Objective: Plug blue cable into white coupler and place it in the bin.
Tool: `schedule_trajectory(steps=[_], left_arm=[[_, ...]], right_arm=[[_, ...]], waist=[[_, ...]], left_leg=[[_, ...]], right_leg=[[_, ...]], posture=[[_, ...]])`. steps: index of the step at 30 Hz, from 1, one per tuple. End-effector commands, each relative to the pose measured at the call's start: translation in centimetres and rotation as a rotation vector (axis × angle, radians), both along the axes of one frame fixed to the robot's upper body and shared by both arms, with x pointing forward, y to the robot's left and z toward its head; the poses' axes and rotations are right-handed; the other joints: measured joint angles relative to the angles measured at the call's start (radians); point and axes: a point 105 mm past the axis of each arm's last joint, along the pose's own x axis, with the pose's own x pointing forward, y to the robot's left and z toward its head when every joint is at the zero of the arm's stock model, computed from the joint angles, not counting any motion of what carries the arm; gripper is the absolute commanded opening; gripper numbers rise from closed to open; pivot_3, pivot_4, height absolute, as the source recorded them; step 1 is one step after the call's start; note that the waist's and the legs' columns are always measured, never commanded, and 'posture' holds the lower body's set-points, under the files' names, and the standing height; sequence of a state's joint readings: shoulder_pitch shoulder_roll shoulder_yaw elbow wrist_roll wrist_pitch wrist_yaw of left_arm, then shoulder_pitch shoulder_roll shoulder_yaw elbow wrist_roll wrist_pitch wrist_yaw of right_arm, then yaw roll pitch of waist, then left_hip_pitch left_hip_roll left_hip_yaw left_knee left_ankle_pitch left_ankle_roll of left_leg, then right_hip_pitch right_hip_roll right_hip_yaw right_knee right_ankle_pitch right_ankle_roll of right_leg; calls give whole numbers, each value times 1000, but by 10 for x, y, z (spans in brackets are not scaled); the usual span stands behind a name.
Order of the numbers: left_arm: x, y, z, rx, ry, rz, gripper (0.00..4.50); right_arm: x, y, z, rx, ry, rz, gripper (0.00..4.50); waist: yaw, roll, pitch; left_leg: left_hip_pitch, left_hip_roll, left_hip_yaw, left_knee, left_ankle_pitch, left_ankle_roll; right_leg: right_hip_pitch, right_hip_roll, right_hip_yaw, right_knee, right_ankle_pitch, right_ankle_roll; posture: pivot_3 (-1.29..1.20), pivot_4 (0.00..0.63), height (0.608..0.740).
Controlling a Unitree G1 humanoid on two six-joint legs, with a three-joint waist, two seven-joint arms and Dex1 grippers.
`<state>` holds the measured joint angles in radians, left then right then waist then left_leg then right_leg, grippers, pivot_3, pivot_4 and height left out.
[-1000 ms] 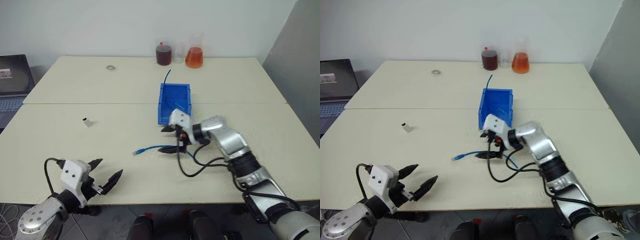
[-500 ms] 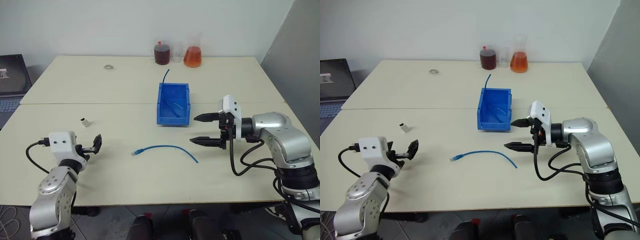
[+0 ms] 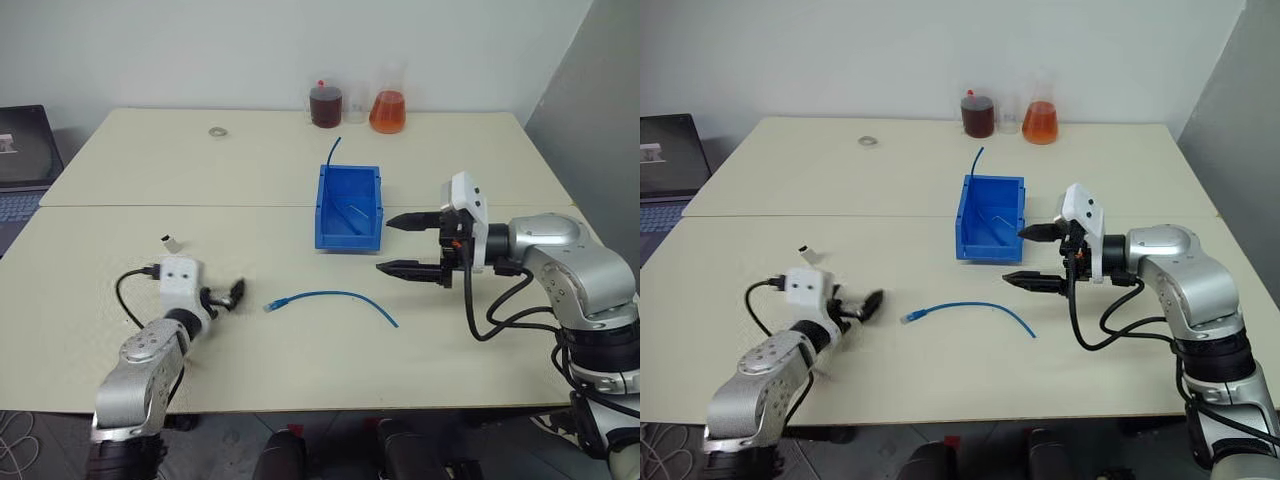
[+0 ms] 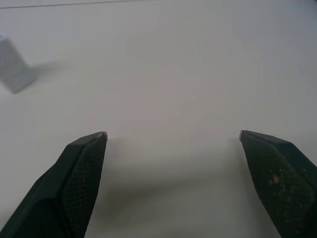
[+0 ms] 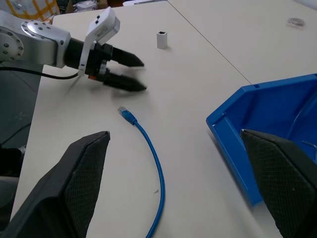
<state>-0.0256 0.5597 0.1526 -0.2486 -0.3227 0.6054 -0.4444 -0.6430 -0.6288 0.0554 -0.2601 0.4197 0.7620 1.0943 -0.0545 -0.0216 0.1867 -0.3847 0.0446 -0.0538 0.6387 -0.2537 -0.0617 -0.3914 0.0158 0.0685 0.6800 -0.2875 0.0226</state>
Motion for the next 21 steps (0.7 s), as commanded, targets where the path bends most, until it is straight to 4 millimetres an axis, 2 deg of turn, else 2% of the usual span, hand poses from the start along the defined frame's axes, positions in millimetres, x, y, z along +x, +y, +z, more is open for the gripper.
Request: schedule_trajectory(steps=[1, 3, 5, 7, 12, 21], left_arm=[[-8, -23, 26, -64, -40, -297, 4500], [-11, -27, 31, -76, -37, -389, 4500], [-18, -35, 25, -30, 15, -559, 4500], [-21, -37, 16, 6, 60, -651, 4500], [-10, -34, -5, 115, 120, -750, 4500], [-4, -46, -20, 161, 116, -833, 4500]], right_arm=[[-7, 2, 6, 7, -30, 8, 4484], [-8, 2, 5, 7, -26, 5, 4484], [-9, 1, 5, 6, -22, -1, 4484], [-9, 0, 4, 6, -20, -9, 4484], [-9, -3, 5, 2, -18, -28, 4484], [-10, -10, 6, 0, -24, -79, 4484]], waist=[[0, 0, 1], [1, 0, 1], [1, 0, 1], [1, 1, 2], [3, 1, 2], [18, 2, 2]], left_leg=[[0, 0, 0, 0, 0, 0], [0, 0, 0, 0, 0, 0], [-1, 0, 0, 0, 0, 0], [-1, 0, 1, 0, 0, 0], [-2, 0, 1, 0, 0, 0], [-4, 0, 1, 1, 0, 0]], right_leg=[[0, 0, 0, 0, 0, 1], [0, 0, 0, 0, -2, 2], [0, 0, 0, 0, -3, 4], [0, 0, 0, 0, -3, 4], [-2, 0, 0, 0, -3, 4], [-3, 0, 0, 0, -2, 3]], posture=[[0, 150, 740], [0, 150, 740], [0, 150, 740], [0, 150, 740], [0, 150, 740], [0, 150, 740]])
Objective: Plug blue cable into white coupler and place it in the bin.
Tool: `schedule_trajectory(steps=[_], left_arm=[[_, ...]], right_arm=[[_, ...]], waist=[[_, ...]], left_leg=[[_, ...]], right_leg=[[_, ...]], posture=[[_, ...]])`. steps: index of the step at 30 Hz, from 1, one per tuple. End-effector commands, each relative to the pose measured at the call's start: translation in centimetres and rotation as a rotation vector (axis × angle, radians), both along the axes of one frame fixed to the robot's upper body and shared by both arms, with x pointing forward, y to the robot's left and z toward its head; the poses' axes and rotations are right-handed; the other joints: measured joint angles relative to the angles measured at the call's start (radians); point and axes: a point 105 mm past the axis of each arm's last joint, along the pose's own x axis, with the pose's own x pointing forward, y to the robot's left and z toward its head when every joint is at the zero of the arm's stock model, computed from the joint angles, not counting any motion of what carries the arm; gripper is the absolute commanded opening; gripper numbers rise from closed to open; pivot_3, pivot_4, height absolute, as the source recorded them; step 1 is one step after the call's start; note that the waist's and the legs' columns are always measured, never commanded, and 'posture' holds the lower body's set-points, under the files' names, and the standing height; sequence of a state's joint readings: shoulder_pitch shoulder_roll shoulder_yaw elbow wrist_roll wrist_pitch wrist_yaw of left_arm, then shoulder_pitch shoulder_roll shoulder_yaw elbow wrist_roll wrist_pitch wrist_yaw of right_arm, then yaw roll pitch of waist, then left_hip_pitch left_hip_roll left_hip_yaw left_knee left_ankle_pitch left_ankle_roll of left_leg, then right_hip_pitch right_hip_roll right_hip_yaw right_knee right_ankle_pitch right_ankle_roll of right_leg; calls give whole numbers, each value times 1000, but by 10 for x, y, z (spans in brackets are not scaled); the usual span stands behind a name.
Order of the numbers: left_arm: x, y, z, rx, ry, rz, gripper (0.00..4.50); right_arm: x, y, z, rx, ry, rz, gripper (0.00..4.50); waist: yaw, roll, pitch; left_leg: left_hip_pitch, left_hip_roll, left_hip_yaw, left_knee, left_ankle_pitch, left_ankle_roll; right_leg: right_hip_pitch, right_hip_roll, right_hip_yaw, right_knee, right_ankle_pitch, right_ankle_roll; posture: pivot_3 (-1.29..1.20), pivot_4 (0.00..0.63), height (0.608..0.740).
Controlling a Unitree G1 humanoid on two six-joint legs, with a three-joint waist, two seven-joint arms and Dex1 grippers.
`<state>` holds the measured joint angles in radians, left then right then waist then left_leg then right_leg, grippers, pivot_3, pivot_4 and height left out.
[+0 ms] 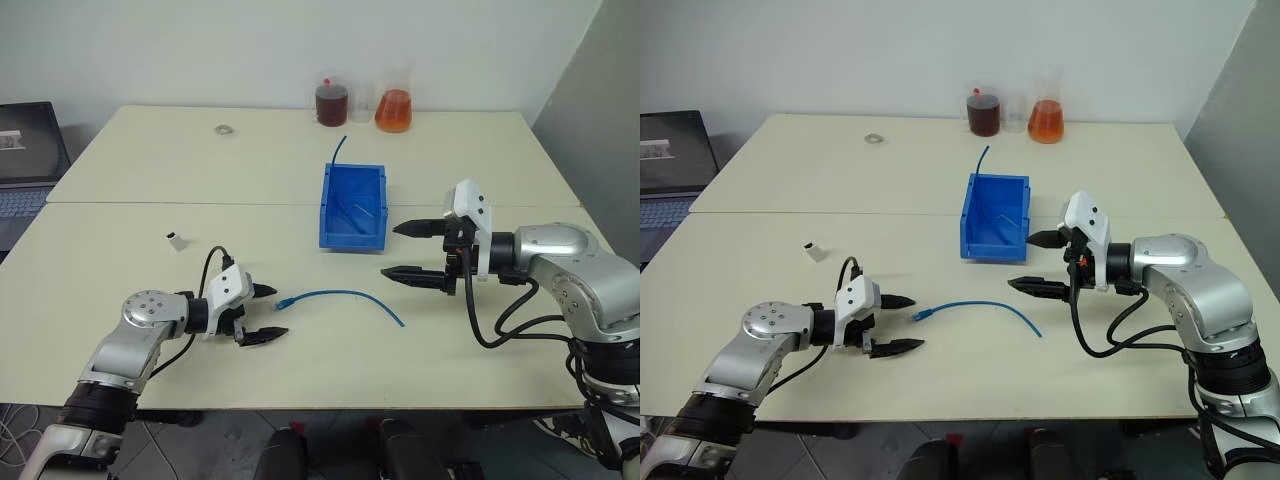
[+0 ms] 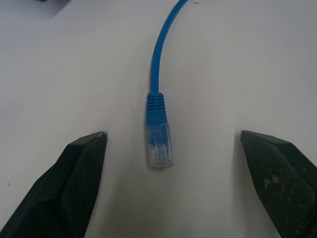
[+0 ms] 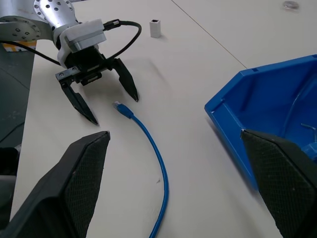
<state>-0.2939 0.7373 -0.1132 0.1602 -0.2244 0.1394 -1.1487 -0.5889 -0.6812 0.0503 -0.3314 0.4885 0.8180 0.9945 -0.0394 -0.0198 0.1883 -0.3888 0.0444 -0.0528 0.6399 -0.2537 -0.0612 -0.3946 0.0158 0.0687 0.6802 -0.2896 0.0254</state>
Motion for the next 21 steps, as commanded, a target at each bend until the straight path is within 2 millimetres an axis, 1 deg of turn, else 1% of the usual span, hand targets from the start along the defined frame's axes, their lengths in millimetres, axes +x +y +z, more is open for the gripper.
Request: schedule_trajectory(steps=[1, 2, 3, 5, 8, 14, 15, 19, 21], left_arm=[[-6, -4, -18, 21, 63, -27, 4313], [-8, -4, -17, 13, 70, -29, 4123], [-9, -3, -16, 10, 75, -30, 4050], [-9, 0, -15, 17, 76, -24, 3599], [-7, 10, -20, 45, 79, 5, 2936], [-5, 16, -20, 56, 73, 29, 1635], [-5, 17, -21, 61, 72, 34, 1477], [-14, 13, -23, 49, 100, 7, 549], [-14, 12, -22, 43, 94, 14, 252]], right_arm=[[-5, -3, 12, 9, -53, -10, 4496], [-6, -4, 12, 8, -52, -14, 4500], [-6, -5, 12, 8, -53, -19, 4500], [-6, -7, 13, 7, -53, -27, 4500], [-4, -7, 12, 12, -55, -41, 4500], [-7, -5, 10, 9, -53, -27, 4500], [-7, -5, 10, 9, -52, -25, 4500], [-7, -4, 10, 12, -46, -20, 4500], [-7, -3, 10, 21, -32, -17, 4500]], waist=[[6, 0, 0], [7, 0, 0], [8, 0, 0], [7, 0, 0], [7, 0, 0], [4, 0, 0], [4, 0, 0], [4, 1, 0], [3, 1, 0]], left_leg=[[0, 0, 0, 0, 0, 0], [0, 0, 0, 0, 0, 0], [-1, 0, 0, 1, 0, 0], [-1, 0, 0, 1, 0, 0], [-1, 0, 0, 1, 0, 0], [-1, 0, 0, 1, 0, 0], [-1, 0, 0, 1, 0, 0], [-1, 1, 0, 1, 0, 0], [-1, 1, 0, 1, 0, 0]], right_leg=[[0, 0, 0, 0, 0, 1], [0, 0, 0, 0, -1, 1], [0, 0, 0, 0, -1, 2], [0, 0, 0, 0, -1, 2], [-1, 0, 0, 0, -1, 1], [-1, 0, 0, 0, -1, 2], [-1, 0, 0, 0, -1, 2], [-1, 0, 0, 0, -1, 1], [-1, 0, 0, 0, -1, 1]], posture=[[0, 150, 740], [0, 150, 740], [0, 150, 740], [0, 150, 740], [0, 150, 740], [0, 150, 740], [0, 150, 740], [0, 150, 740], [0, 150, 740]])
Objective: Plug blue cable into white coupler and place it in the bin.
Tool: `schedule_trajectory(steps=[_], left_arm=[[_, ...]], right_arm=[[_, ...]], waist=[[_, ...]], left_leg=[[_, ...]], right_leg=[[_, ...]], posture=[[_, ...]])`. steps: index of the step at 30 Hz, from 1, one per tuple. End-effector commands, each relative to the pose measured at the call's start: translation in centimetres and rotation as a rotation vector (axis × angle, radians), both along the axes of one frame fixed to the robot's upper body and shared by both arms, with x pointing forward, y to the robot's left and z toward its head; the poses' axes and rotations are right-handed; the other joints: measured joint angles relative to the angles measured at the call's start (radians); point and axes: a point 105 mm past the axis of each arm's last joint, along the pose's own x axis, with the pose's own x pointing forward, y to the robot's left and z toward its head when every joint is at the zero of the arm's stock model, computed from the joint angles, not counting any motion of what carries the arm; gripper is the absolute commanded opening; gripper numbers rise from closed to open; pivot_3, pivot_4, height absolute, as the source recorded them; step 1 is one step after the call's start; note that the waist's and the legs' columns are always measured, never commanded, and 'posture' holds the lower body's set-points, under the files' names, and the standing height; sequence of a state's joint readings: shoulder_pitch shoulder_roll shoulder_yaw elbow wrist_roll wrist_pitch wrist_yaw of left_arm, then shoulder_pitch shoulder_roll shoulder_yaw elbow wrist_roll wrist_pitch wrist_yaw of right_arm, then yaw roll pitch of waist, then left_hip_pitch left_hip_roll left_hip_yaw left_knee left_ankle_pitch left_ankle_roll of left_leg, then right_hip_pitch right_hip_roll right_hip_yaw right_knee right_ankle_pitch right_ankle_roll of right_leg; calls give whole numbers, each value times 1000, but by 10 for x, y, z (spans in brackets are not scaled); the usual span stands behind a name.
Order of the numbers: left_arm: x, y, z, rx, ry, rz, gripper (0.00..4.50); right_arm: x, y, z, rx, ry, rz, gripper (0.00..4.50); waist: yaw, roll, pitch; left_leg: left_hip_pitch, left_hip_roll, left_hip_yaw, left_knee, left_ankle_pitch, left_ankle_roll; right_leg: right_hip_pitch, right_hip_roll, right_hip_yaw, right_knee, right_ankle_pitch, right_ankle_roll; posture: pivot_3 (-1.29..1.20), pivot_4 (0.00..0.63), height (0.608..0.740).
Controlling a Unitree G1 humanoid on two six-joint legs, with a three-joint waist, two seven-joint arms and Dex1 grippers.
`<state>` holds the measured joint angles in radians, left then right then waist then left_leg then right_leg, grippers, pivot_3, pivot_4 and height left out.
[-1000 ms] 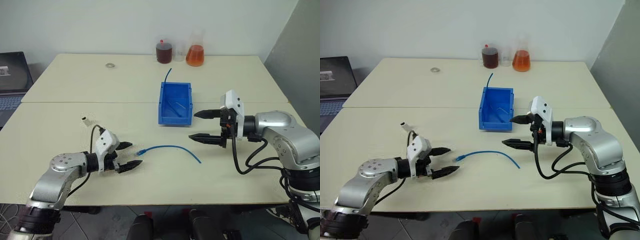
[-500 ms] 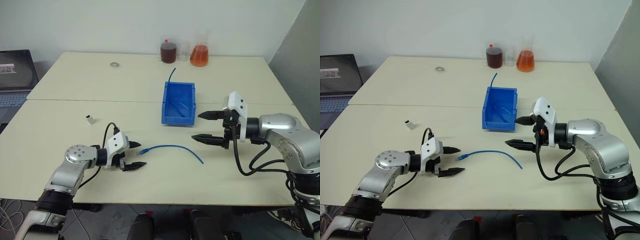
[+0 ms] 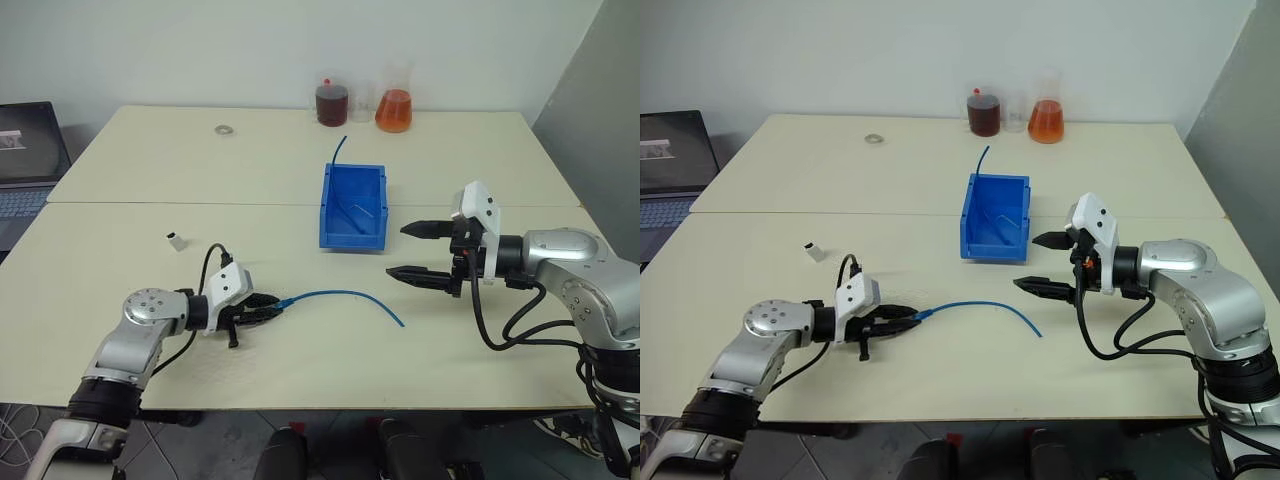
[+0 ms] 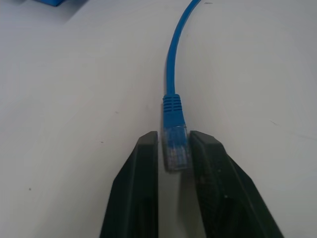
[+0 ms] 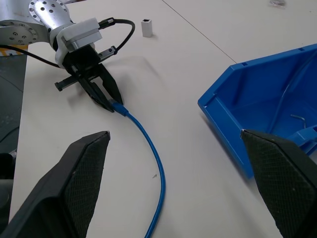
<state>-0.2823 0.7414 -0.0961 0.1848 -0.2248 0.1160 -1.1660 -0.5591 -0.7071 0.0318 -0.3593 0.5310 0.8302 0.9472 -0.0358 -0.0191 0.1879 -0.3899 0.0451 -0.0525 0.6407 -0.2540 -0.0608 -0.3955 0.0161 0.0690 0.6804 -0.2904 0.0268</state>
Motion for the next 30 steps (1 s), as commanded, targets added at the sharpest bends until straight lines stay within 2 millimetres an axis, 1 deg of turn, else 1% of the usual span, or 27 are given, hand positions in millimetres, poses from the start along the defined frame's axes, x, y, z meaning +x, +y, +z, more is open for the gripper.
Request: schedule_trajectory(steps=[1, 4, 6, 9, 12, 15, 16, 18, 20, 23, 25, 27, 30], left_arm=[[-13, 7, -20, 46, 89, 11, 241], [-17, 7, -23, 42, 98, 11, 241], [-18, 2, -20, 14, 97, 13, 241], [-2, -14, 9, -122, 71, 75, 241], [5, -34, 37, -244, 65, 77, 241], [5, -59, 64, -398, 81, 56, 241], [4, -66, 71, -435, 90, 44, 241], [3, -79, 92, -535, 117, 14, 241], [4, -90, 117, -637, 134, -15, 241], [6, -99, 149, -768, 166, -49, 241], [7, -101, 160, -824, 195, -54, 241], [11, -103, 165, -856, 213, -46, 241], [3, -112, 168, -872, 271, -109, 241]], right_arm=[[-5, 2, 10, 14, -30, 18, 4500], [-2, 0, 8, 19, -19, 3, 4500], [0, -2, 9, 30, -13, -13, 4500], [-1, -5, 9, 55, 7, -42, 4500], [-6, -7, 3, 92, 58, -69, 4500], [-17, -2, -5, 163, 147, -63, 4500], [-19, 0, -7, 188, 170, -67, 4500], [-21, 4, -8, 248, 213, -78, 4500], [-22, 7, -5, 308, 249, -83, 4500], [-26, 12, 3, 399, 303, -60, 4500], [-28, 13, 7, 440, 333, -53, 4500], [-29, 13, 8, 472, 370, -45, 4500], [-23, 10, 13, 530, 391, -65, 4500]], waist=[[0, 0, 0], [0, 0, 0], [-1, 0, 0], [1, 0, 0], [8, -1, 0], [11, -1, 0], [10, -1, 0], [7, -1, 0], [1, -1, 0], [1, -1, 0], [1, -1, 0], [1, -1, 0], [1, -1, 0]], left_leg=[[0, 0, 0, 0, 0, 0], [0, 0, 0, 0, 0, 0], [0, 0, 0, 0, 0, 0], [0, 0, 0, 0, 0, 0], [-3, 0, -2, 2, 0, 0], [-12, -1, -4, 5, 0, 0], [-13, -1, -4, 5, 0, 0], [-13, -1, -4, 5, 0, 0], [-12, -1, -3, 4, 0, 0], [-11, 0, -4, 5, 0, 0], [-11, 0, -4, 5, 0, 0], [-10, -1, -3, 5, 0, 0], [-10, -1, -2, 5, 0, 0]], right_leg=[[0, 0, 0, 0, 0, 0], [0, 0, 0, 0, 0, 0], [0, 0, 0, 0, 0, 0], [0, 0, 0, 0, 0, 0], [-1, 0, -2, 0, 0, 0], [-8, 0, -3, 1, 4, -2], [-9, -1, -3, 1, 4, -2], [-9, 0, -3, 1, 4, -2], [-9, 0, -2, 2, 4, -3], [-9, 1, -2, 4, 4, -2], [-9, 1, -2, 5, 4, -2], [-9, 1, -1, 4, 4, -2], [-9, 1, -1, 4, 4, -3]], posture=[[0, 150, 740], [0, 150, 740], [0, 150, 740], [0, 150, 740], [0, 150, 740], [0, 150, 740], [0, 150, 740], [0, 150, 740], [0, 150, 740], [0, 150, 740], [0, 150, 740], [0, 150, 740], [0, 150, 740]])
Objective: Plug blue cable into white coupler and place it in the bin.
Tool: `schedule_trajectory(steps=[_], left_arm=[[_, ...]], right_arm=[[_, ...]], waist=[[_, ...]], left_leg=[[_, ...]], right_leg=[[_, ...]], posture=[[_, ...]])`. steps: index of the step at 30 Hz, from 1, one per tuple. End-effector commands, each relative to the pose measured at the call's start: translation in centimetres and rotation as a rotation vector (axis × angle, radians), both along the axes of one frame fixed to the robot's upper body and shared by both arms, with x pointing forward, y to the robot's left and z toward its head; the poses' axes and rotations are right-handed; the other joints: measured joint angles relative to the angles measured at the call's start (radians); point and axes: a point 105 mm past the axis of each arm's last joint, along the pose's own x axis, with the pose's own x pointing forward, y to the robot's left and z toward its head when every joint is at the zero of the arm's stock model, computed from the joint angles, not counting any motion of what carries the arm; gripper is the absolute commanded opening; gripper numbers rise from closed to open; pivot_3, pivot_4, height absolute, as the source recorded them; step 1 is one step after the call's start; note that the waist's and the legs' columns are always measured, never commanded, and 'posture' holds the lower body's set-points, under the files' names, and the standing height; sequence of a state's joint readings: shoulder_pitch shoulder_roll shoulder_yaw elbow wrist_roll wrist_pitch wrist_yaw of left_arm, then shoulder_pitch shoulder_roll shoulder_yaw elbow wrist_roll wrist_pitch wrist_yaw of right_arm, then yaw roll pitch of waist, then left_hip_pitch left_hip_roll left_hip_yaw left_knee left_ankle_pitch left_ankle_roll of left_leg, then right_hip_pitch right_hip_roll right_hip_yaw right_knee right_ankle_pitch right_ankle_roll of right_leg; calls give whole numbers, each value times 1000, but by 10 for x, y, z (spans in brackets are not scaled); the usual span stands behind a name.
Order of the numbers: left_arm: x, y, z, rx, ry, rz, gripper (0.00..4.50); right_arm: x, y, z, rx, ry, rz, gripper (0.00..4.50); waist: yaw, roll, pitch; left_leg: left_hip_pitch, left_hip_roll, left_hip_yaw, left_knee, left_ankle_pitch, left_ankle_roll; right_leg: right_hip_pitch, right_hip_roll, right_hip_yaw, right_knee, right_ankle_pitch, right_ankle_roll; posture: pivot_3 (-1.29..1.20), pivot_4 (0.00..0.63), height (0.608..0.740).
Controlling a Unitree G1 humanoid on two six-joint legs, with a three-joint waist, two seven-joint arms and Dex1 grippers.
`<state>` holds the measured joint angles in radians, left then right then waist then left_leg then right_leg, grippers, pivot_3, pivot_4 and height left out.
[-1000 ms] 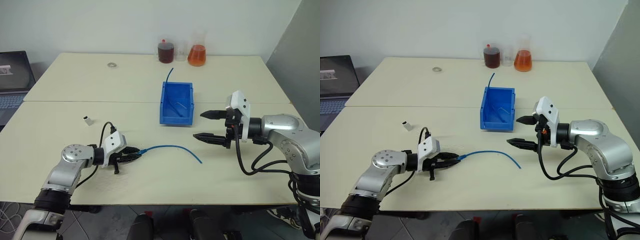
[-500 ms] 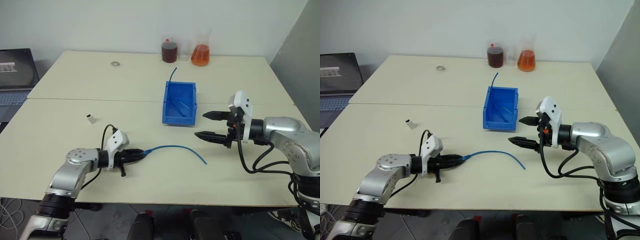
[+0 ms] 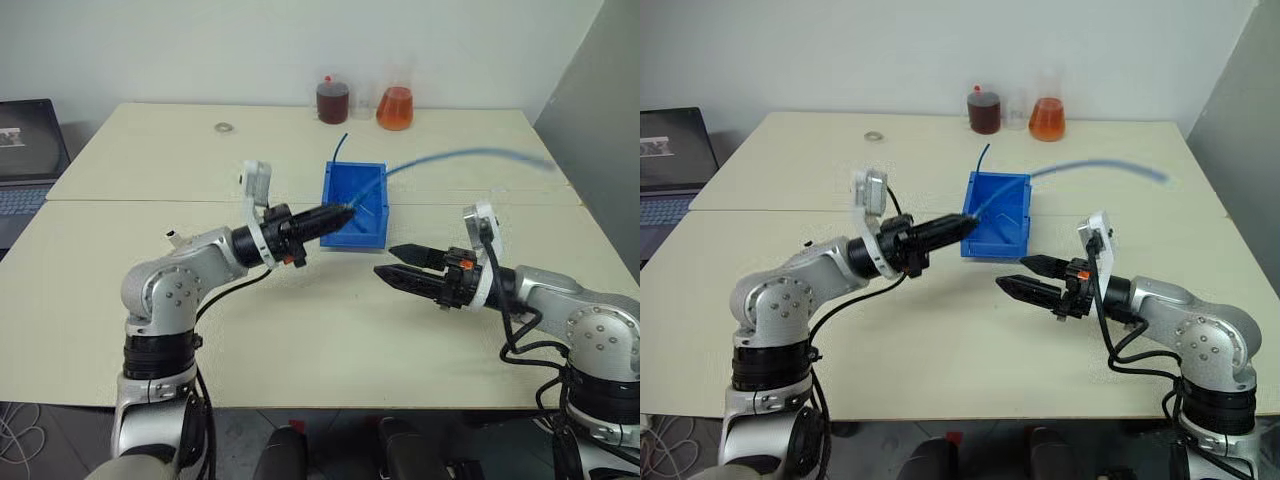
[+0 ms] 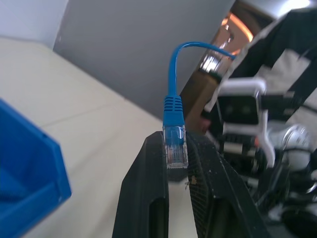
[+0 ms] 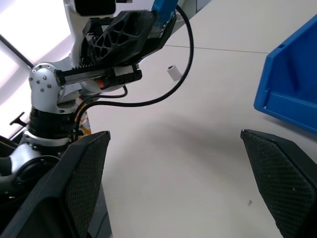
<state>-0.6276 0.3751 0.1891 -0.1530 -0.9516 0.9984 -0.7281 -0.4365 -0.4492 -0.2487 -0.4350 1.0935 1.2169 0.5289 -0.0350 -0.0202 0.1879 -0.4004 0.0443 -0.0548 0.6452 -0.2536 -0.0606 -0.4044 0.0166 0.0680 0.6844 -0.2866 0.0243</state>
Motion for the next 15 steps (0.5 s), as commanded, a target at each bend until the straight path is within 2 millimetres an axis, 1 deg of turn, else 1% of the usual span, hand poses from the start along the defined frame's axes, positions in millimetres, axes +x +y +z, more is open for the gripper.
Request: schedule_trajectory(steps=[1, 4, 6, 10, 15], left_arm=[[-16, -11, 9, -32, 7, -111, 241], [-26, -16, 5, -17, 30, -178, 241], [-27, -16, 6, -18, 35, -192, 241], [-29, -18, 12, -27, 28, -225, 241], [-36, -17, 5, 7, 33, -251, 241]], right_arm=[[4, -2, 21, 94, -13, -3, 4500], [4, 4, 34, 127, -10, 64, 4500], [3, 8, 39, 120, -5, 109, 4500], [5, 14, 43, 97, -2, 161, 4500], [6, 17, 45, 81, 4, 211, 4500]], waist=[[0, 0, 0], [-1, 0, 0], [0, 0, 0], [1, 0, 0], [1, 0, 0]], left_leg=[[0, 0, 0, 0, 0, 0], [0, 0, 0, 0, 0, 0], [0, 0, 1, 0, 0, 0], [0, 0, 1, 0, 0, 0], [0, 0, 1, 0, 0, 0]], right_leg=[[0, 0, 0, 0, 0, 0], [0, 0, 0, 0, 0, 0], [0, 0, 1, 0, 0, 0], [0, 0, 0, 0, 0, 0], [0, 0, 1, -1, 0, 0]], posture=[[0, 150, 740], [0, 150, 740], [0, 150, 740], [0, 150, 740], [0, 150, 740]])
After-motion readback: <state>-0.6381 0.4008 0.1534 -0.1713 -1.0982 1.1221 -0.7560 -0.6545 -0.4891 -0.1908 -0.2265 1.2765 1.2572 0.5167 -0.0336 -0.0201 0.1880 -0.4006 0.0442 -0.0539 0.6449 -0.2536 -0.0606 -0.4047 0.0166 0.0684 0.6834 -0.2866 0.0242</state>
